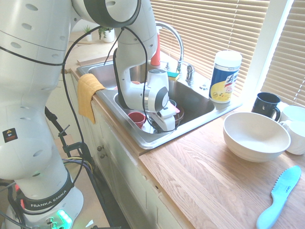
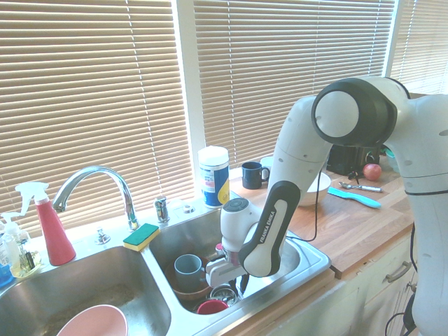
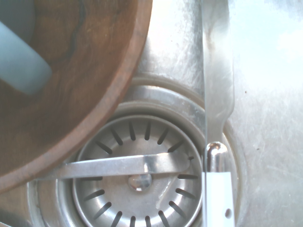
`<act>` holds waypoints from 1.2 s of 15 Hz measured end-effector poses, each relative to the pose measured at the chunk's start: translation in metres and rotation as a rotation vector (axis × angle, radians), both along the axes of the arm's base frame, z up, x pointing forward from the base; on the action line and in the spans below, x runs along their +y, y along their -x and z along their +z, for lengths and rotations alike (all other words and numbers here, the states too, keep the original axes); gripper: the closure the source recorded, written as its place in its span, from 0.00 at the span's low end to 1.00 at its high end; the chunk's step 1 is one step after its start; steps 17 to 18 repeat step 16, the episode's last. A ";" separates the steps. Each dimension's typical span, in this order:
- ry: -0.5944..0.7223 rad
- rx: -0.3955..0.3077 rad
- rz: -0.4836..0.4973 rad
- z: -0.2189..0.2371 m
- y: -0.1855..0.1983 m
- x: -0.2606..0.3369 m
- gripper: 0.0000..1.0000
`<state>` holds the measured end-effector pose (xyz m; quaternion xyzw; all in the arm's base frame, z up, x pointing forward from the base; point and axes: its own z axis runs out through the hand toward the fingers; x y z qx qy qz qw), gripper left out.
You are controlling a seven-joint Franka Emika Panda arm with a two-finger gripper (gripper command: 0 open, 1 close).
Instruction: Put the knife into the sink
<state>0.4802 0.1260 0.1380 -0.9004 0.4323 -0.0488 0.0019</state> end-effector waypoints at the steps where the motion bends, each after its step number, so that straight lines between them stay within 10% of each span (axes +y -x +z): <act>1: 0.000 -0.001 0.000 0.000 0.000 0.000 0.00; 18: -0.011 -0.102 0.102 0.186 0.012 -0.003 0.00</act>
